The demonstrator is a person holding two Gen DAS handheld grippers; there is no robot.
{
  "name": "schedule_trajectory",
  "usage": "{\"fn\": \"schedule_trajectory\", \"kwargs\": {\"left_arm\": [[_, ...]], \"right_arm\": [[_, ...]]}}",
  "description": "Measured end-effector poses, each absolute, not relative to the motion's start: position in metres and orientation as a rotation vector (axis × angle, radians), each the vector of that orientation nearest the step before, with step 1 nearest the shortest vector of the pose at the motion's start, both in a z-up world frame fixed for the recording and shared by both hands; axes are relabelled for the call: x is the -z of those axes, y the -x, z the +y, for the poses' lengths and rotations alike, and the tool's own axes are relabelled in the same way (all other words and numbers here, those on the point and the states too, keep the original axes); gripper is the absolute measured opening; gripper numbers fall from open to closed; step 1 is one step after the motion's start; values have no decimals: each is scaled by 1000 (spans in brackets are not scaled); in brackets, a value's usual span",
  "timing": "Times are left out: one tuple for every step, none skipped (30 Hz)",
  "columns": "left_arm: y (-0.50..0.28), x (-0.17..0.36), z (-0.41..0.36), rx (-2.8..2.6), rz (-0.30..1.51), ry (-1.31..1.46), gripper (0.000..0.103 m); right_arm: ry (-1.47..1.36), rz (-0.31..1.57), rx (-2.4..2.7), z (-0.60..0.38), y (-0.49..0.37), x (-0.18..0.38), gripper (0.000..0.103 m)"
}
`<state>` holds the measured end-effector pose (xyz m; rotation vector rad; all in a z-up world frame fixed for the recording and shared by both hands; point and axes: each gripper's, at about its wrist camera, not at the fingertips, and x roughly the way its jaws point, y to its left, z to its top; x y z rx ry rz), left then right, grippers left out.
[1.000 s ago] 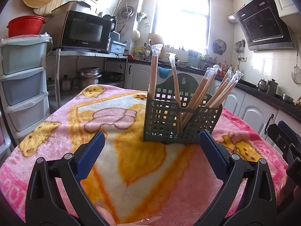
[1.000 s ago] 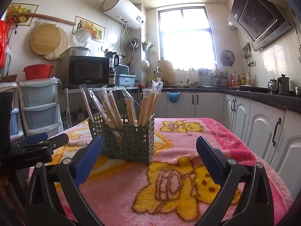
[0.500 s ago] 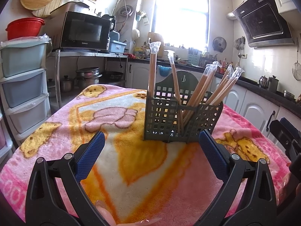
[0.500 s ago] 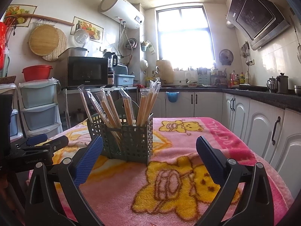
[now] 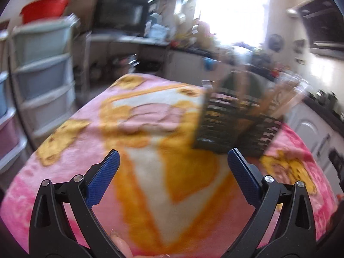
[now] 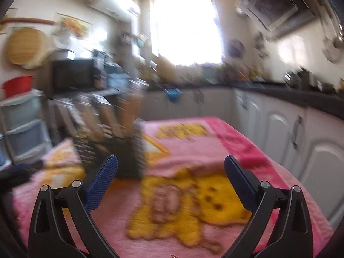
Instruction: Organize utensils
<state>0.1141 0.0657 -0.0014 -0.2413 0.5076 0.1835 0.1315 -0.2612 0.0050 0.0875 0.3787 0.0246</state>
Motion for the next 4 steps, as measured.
{"fn": "schedule_trajectory", "kwargs": {"left_arm": [[-115, 1, 79, -216, 520, 254, 93], [-120, 2, 99, -280, 557, 260, 93], [-125, 5, 115, -338, 590, 255, 93], [-131, 8, 128, -387, 625, 243, 93]], "right_arm": [[-91, 449, 37, -273, -142, -1, 96], [-92, 520, 99, -284, -152, 5, 96], [-96, 569, 145, -293, -158, 10, 96], [-103, 624, 191, -303, -166, 16, 97]]}}
